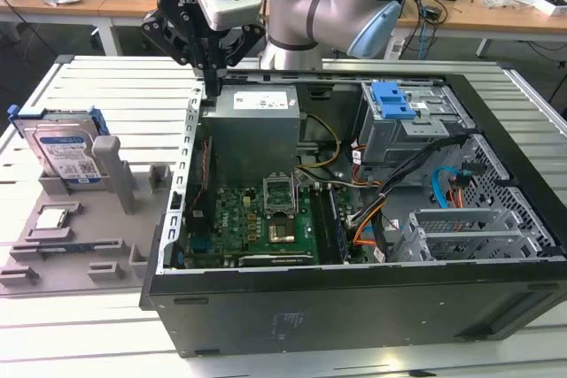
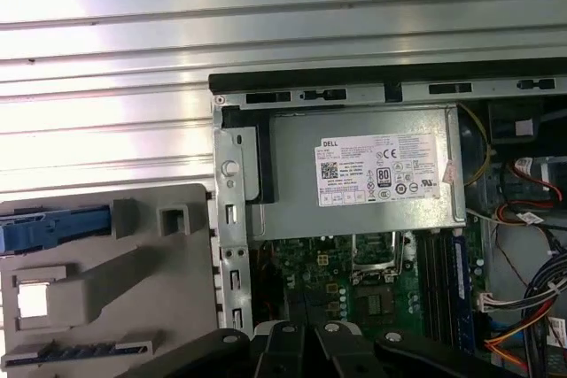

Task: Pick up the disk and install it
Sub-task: 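Reach for the disk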

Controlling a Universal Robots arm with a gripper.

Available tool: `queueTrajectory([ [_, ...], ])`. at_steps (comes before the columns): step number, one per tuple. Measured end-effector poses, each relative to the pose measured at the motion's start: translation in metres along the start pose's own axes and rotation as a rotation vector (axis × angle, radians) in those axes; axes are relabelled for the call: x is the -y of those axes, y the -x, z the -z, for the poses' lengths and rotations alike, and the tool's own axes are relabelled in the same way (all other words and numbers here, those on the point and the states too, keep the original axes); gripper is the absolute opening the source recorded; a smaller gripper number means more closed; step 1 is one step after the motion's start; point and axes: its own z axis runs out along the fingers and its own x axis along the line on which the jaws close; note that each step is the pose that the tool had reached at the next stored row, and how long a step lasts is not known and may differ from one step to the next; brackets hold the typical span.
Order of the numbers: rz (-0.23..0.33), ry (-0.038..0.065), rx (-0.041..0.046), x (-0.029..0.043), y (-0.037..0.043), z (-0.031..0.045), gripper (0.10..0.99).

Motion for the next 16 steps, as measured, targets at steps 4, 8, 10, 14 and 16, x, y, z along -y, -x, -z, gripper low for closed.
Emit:
queueTrajectory([
  [4, 0.000, 0.000, 0.0000, 0.0004, -0.0057, 0.0002, 0.106],
  [8, 0.000, 0.000, -0.0001, 0.0008, -0.0112, 0.0003, 0.106],
  [10, 0.000, 0.000, -0.0001, 0.0015, -0.0204, 0.0006, 0.106],
  [14, 0.000, 0.000, -0.0001, 0.0023, -0.0314, 0.0009, 0.106],
  [16, 0.000, 0.000, -0.0001, 0.0027, -0.0365, 0.0010, 0.106],
])
